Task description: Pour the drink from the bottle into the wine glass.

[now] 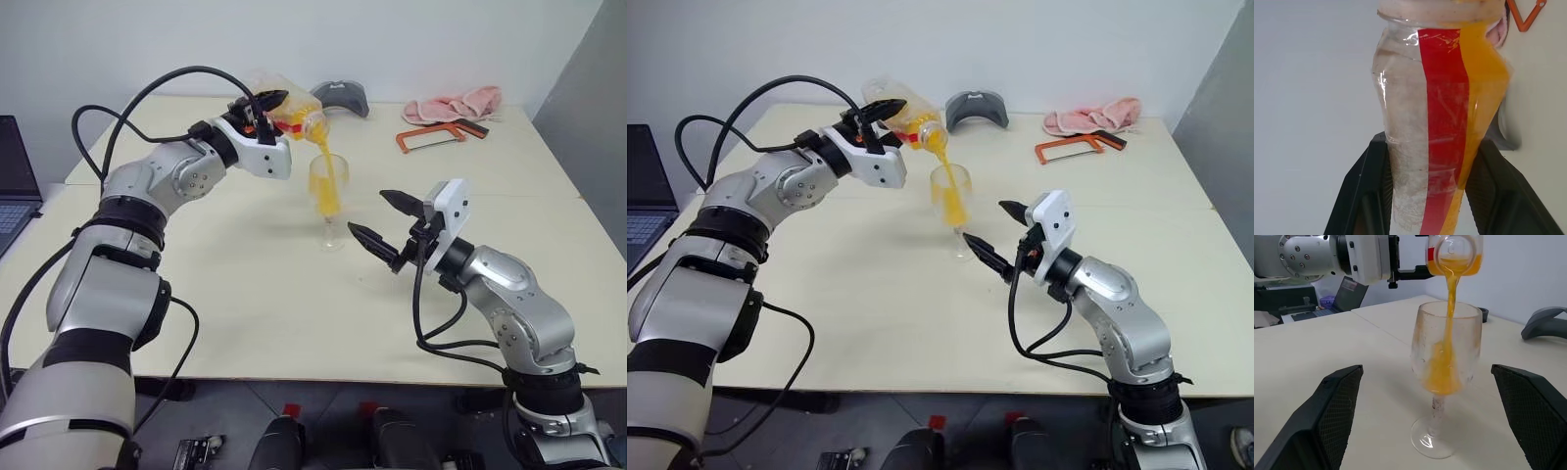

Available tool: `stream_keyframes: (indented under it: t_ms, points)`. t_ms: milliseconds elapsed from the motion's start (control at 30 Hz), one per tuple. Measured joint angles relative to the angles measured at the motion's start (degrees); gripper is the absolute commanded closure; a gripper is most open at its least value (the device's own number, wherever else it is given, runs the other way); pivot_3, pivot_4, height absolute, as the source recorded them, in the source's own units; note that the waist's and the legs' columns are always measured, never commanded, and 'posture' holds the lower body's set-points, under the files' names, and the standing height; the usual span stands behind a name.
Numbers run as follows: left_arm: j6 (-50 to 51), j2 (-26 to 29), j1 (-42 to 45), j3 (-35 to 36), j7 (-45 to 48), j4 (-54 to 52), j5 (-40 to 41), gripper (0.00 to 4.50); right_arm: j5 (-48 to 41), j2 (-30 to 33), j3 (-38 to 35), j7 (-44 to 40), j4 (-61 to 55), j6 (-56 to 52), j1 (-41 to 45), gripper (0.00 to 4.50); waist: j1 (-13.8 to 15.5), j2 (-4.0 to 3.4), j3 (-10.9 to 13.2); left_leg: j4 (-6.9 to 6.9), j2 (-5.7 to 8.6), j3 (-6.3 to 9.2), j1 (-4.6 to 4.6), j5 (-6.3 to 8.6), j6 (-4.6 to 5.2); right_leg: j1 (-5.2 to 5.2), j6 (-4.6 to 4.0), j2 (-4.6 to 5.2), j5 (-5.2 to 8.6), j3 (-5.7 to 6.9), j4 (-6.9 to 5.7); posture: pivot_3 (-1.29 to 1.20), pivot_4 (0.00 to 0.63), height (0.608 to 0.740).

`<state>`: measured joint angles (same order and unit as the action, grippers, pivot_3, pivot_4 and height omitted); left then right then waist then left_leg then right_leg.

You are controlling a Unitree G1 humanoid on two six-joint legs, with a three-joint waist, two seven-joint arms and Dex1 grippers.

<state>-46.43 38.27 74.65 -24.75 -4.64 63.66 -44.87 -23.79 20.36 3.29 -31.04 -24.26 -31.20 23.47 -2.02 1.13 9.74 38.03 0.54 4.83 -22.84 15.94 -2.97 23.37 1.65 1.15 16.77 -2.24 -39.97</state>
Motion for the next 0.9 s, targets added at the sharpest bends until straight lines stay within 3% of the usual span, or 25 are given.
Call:
stream_keyframes:
  t_ms: [900]
  points:
    - [-0.10, 0.29, 0.66, -2.06, -2.06, 0.39, -1.09, 2.84, -0.65, 0.37, -1.43, -0.34, 0.00, 1.45, -1.74, 0.00, -0.01, 0.00, 0.00, 0.01, 0.00, -0.02, 0.01, 0.00, -0.01, 0.00, 0.00, 0.00, 0.00, -0.01, -0.02, 0.00, 0.150, 0.740]
